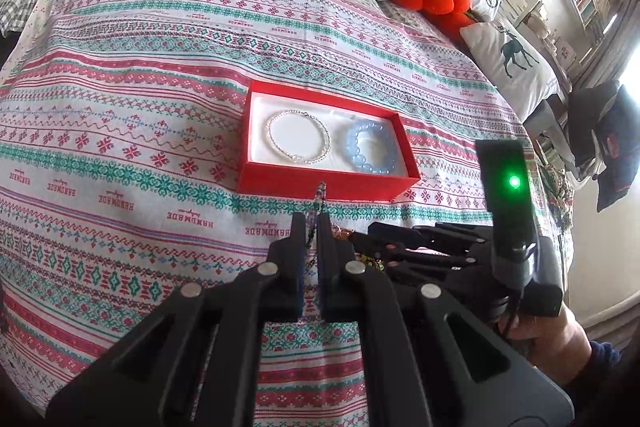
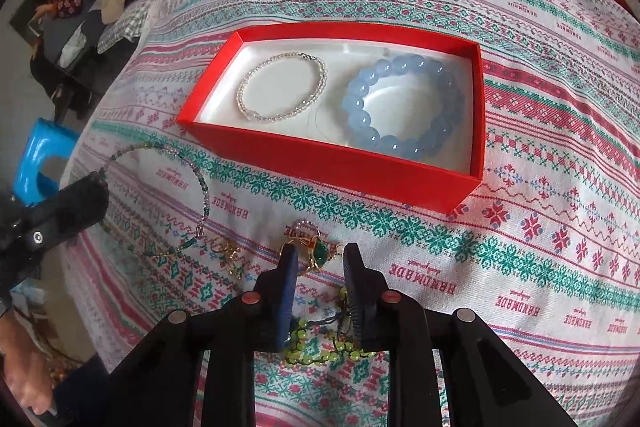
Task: Organize jewelry
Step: 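Grasp a gold ring with the right gripper while the left holds the green bracelet, then carry the green bracelet and gold ring into the red box and release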
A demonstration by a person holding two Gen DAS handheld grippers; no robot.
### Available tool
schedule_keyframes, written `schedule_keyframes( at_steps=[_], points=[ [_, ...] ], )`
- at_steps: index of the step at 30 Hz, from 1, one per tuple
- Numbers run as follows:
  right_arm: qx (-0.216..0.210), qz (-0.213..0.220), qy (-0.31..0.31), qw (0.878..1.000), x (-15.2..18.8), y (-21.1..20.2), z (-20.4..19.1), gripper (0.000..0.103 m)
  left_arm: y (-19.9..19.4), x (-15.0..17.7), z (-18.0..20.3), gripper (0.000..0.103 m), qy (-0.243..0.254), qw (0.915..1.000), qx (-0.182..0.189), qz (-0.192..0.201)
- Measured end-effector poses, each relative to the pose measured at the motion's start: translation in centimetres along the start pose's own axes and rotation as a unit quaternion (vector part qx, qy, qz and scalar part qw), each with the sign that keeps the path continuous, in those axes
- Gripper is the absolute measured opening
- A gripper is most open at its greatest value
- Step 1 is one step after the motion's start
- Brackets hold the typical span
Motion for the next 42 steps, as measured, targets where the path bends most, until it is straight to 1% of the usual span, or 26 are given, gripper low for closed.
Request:
schedule_keyframes(
  at_steps=[2,3,4,8,9,10,12,15,20,23,26,30,34,37,42],
  points=[
    [0.004,0.002,-0.003,1.0,0.1,0.2,-0.5,0.042,0.1,0.0,0.0,0.006,-0.002,1.0,-0.001,0.0],
    [0.005,0.003,-0.004,1.0,0.0,0.4,-0.9,0.052,0.1,0.0,-0.1,0.006,-0.003,1.0,-0.002,0.0],
    [0.005,0.007,-0.005,1.0,0.0,0.5,-1.2,0.053,0.2,-0.1,-0.2,0.006,-0.004,1.0,-0.002,0.0],
    [0.011,0.007,-0.022,1.0,0.3,1.2,-2.2,0.052,0.0,-0.1,-0.4,0.006,-0.005,1.0,-0.003,0.003],
    [0.017,0.004,-0.028,0.999,0.4,1.5,-2.6,0.047,-0.1,-0.2,-0.5,0.006,-0.006,1.0,-0.003,0.004],
    [0.024,0.004,-0.035,0.999,0.5,1.8,-2.7,0.032,-0.2,-0.2,-0.6,0.006,-0.007,1.0,-0.003,0.004],
    [0.044,0.0,-0.047,0.998,0.5,2.0,-3.0,0.031,-0.3,-0.1,-0.7,0.006,-0.009,0.9999,-0.003,0.006],
    [0.038,0.004,-0.04,0.998,0.3,1.3,-2.7,0.03,-0.6,-0.1,-0.9,0.006,-0.008,0.9999,-0.006,0.008],
    [0.015,0.021,-0.022,0.999,-0.2,-1.0,-1.7,0.03,-1.3,-0.5,-0.7,0.006,-0.006,0.9998,0.002,0.017],
    [-0.009,0.039,-0.009,0.999,-0.6,-2.7,-0.6,0.03,-1.6,-0.9,-0.8,0.006,-0.009,0.9997,0.003,0.023],
    [-0.025,0.056,0.017,0.998,-1.0,-4.1,0.8,0.03,-1.5,-1.6,-0.9,0.006,-0.014,0.9995,0.008,0.029],
    [-0.033,0.076,0.064,0.995,-1.9,-5.2,3.0,0.03,-0.7,-2.8,-0.6,0.006,-0.023,0.9988,0.022,0.036],
    [-0.026,0.08,0.104,0.991,-2.6,-4.9,4.8,0.03,0.6,-3.9,-0.4,0.006,-0.031,0.9981,0.03,0.044],
    [-0.012,0.078,0.117,0.99,-3.2,-4.2,5.5,0.031,1.8,-4.6,-0.6,0.006,-0.046,0.9971,0.037,0.049],
    [-0.011,0.077,0.13,0.988,-3.9,-3.2,5.9,0.031,4.2,-5.4,-1.2,0.006,-0.079,0.9946,0.042,0.053]
  ],
)
Point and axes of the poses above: each gripper's, at about its wrist camera, not at the fingertips, and y roughly the way its jaws point, z to its right, x to its underside, the point moved 2 cm from there along y, roughly the way its jaws point, and after that the axes turned 13 degrees about x, right-handed, at the moved point
